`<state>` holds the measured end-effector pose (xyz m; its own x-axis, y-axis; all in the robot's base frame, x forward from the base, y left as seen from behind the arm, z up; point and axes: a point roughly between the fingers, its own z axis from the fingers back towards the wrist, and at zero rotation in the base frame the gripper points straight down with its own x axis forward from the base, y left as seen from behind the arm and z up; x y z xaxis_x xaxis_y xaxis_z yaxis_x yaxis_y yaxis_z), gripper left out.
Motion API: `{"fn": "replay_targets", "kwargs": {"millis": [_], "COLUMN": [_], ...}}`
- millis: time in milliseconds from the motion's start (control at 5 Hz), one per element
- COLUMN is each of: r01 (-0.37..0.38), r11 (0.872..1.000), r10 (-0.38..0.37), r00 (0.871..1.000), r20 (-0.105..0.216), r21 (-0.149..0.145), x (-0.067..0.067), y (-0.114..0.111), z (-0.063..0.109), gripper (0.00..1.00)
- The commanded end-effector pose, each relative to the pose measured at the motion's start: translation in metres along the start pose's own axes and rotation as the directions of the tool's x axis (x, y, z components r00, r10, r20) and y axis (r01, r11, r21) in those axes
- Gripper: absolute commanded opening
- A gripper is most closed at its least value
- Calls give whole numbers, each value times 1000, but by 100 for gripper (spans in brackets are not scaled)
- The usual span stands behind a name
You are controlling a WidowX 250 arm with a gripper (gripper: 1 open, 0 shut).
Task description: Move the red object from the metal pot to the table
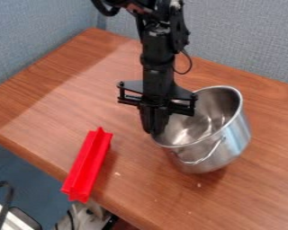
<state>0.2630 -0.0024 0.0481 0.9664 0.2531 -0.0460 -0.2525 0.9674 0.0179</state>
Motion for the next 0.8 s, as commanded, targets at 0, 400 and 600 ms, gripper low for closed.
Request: {"fn": "replay_targets", "kwargs": {"millis": [0, 400, 600], "r01": [6, 9, 10], "r11": [999, 999, 998], "r10": [-2, -4, -4], "r00": [995, 995, 994], "r20": [-95, -104, -107], "r21": [42, 51, 55], "x": [-10, -10, -11], "y": [-3, -2, -2], "z": [-34, -37, -39], "gripper": [0, 0, 0]}}
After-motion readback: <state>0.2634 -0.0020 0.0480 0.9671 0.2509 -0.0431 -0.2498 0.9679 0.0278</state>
